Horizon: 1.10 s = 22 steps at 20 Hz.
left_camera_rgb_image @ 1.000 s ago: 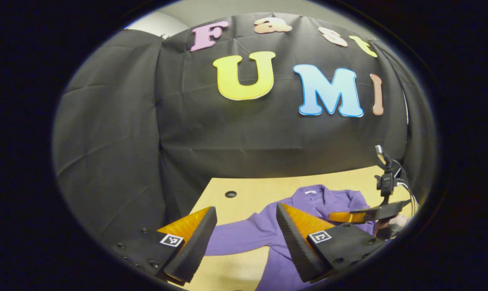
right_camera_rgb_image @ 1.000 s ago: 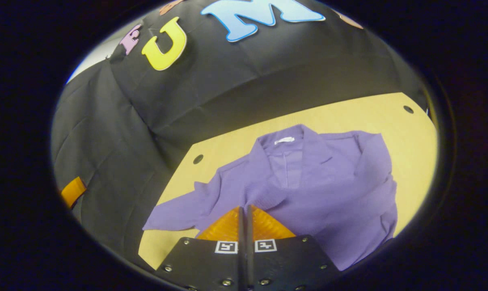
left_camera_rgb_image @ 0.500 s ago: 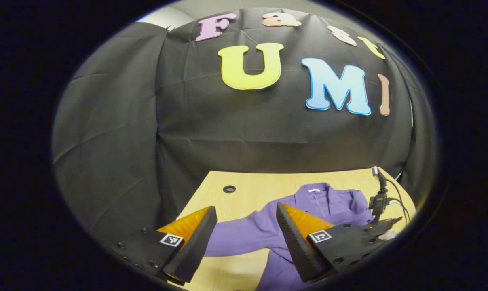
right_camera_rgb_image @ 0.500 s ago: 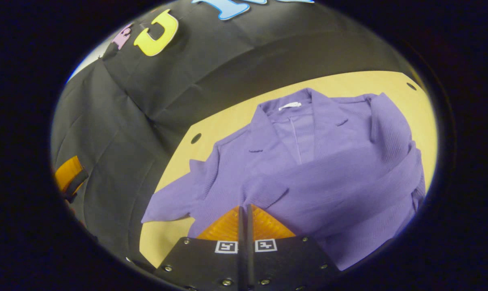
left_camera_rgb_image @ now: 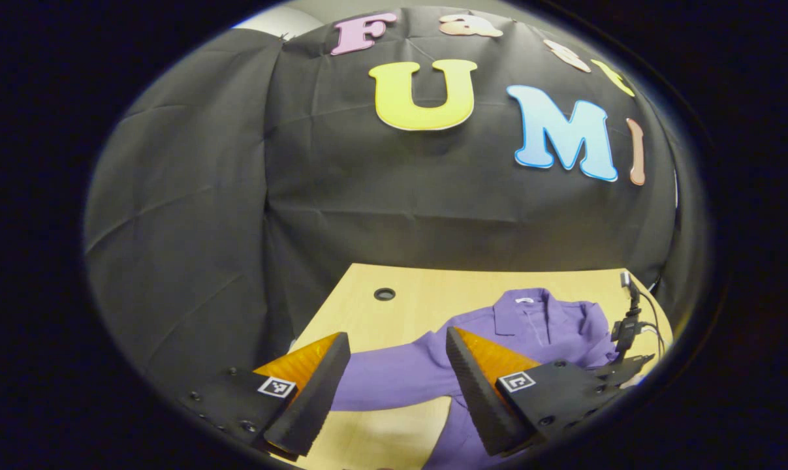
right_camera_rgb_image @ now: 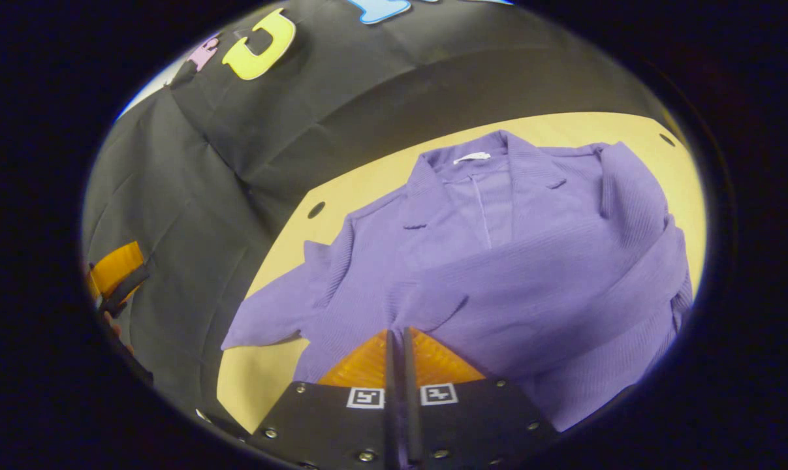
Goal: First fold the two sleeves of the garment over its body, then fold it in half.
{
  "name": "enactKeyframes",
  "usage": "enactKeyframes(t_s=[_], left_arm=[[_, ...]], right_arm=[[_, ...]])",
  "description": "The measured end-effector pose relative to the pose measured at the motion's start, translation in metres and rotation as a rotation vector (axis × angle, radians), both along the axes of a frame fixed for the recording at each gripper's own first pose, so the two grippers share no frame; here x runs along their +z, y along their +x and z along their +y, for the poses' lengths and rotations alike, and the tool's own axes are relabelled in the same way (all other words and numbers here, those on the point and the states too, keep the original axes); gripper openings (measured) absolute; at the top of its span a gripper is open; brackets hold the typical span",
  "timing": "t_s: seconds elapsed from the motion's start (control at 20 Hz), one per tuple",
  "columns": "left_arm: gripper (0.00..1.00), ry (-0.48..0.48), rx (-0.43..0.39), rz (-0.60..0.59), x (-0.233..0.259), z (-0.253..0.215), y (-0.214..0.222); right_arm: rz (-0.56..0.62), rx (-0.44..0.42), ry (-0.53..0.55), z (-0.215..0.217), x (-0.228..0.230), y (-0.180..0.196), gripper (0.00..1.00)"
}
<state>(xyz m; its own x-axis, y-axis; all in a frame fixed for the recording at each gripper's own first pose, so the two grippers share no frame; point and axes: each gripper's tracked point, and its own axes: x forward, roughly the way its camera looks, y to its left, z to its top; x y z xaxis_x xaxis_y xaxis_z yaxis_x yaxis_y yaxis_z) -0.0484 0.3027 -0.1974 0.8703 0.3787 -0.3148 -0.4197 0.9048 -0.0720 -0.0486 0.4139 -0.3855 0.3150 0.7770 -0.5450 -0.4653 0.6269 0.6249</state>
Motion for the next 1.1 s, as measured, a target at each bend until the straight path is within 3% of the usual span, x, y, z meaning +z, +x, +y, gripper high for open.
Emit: enactKeyframes(t_s=[0.05, 0.1, 0.25, 0.35, 0.4, 0.45, 0.5, 1.1], left_arm=[[1.0, -0.007, 0.006, 0.006, -0.004, 0.002, 0.0], [1.0, -0.013, 0.014, 0.014, -0.01, 0.007, 0.0], [0.98, -0.033, 0.043, 0.047, -0.031, 0.022, -0.002], [1.0, -0.04, 0.06, 0.055, -0.043, 0.034, -0.002], [0.99, -0.038, 0.068, 0.066, -0.049, 0.039, -0.002], [0.99, -0.035, 0.074, 0.076, -0.055, 0.044, -0.004], [0.99, -0.034, 0.081, 0.087, -0.061, 0.05, -0.004], [1.0, -0.073, 0.205, 0.215, -0.16, 0.11, -0.026]], right_arm=[[-0.007, 0.0, -0.007, -0.003, 0.0, 0.001, 0.11], [-0.015, 0.005, -0.003, -0.005, 0.005, 0.0, 0.26], [-0.048, -0.003, -0.014, -0.011, 0.012, 0.005, 0.48], [-0.057, 0.002, -0.015, -0.014, 0.017, 0.004, 0.51], [-0.062, 0.0, -0.022, -0.016, 0.017, 0.006, 0.66], [-0.07, -0.001, -0.026, -0.017, 0.018, 0.007, 0.68], [-0.075, -0.002, -0.03, -0.02, 0.021, 0.007, 0.81], [-0.147, -0.083, -0.084, -0.073, 0.074, 0.037, 0.84]])
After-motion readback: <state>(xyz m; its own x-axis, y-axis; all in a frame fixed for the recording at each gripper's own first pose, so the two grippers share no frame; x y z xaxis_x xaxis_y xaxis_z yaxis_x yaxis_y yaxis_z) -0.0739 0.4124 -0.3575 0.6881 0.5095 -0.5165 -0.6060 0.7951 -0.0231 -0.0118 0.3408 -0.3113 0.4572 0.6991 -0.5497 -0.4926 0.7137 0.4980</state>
